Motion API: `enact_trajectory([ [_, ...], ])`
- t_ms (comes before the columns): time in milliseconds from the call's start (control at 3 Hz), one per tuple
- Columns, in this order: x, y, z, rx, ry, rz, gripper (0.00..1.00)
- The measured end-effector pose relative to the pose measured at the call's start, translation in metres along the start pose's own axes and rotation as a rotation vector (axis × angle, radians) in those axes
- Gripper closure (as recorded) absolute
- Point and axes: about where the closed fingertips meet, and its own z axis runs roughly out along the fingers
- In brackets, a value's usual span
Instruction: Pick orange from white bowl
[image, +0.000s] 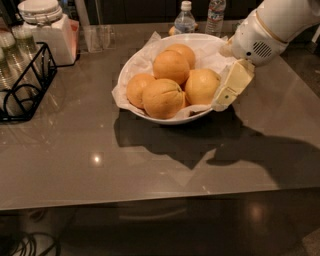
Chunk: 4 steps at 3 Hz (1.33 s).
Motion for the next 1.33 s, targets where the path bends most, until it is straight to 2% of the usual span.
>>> enact_trajectory([
  [667,-0.016,-0.018,0.027,-0.047,-0.028,0.019,0.03],
  [1000,-0.015,-0.023,0.038,-0.065,-0.031,0.042,0.05],
  [1333,-0.018,-0.028,0.033,-0.052,-0.003,0.039,0.04],
])
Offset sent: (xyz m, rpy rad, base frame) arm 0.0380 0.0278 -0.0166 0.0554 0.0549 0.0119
